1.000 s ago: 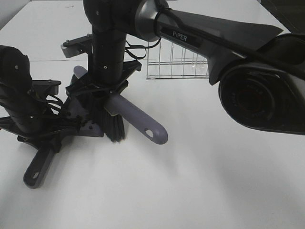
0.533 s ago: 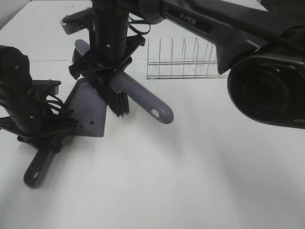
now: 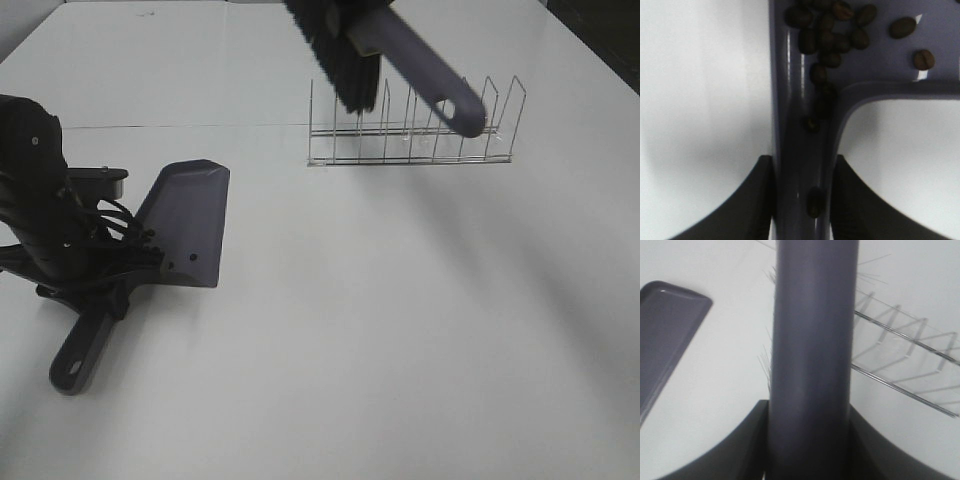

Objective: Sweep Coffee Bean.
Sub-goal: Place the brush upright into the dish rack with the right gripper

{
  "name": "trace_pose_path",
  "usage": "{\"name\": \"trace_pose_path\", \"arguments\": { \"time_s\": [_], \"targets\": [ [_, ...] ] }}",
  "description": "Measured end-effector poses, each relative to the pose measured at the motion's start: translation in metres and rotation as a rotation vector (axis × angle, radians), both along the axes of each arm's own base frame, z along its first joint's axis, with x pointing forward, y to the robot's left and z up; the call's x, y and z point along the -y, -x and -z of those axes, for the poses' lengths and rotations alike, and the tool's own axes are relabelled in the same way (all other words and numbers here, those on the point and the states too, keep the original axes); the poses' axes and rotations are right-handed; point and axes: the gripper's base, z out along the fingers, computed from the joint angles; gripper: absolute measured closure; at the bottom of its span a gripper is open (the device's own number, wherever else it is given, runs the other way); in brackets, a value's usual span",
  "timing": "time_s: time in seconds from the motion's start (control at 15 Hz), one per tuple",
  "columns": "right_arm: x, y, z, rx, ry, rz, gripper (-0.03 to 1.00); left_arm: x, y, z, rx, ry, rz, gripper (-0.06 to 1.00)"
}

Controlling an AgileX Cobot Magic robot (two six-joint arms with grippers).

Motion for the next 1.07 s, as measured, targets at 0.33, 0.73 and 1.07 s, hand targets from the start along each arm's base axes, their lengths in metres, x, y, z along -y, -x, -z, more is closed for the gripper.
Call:
{"name": "trace_pose_path", "arguments": {
  "time_s": [0.33,0.73,1.07],
  "targets": [
    [0.136,0.004,-0.009,-0.089,0.034,0.27,0.7,0.0,0.0,0.0,0.0,0.0,0.0,0.68],
    [0.196,0.018,0.042,-0.28,0.098,0.374,0.7,0.0,0.0,0.0,0.0,0.0,0.0,0.68],
    [0.196,0.014,0.084,-0.375,0.122,0.368,0.7,0.0,0.0,0.0,0.0,0.0,0.003,0.68]
  ]
}}
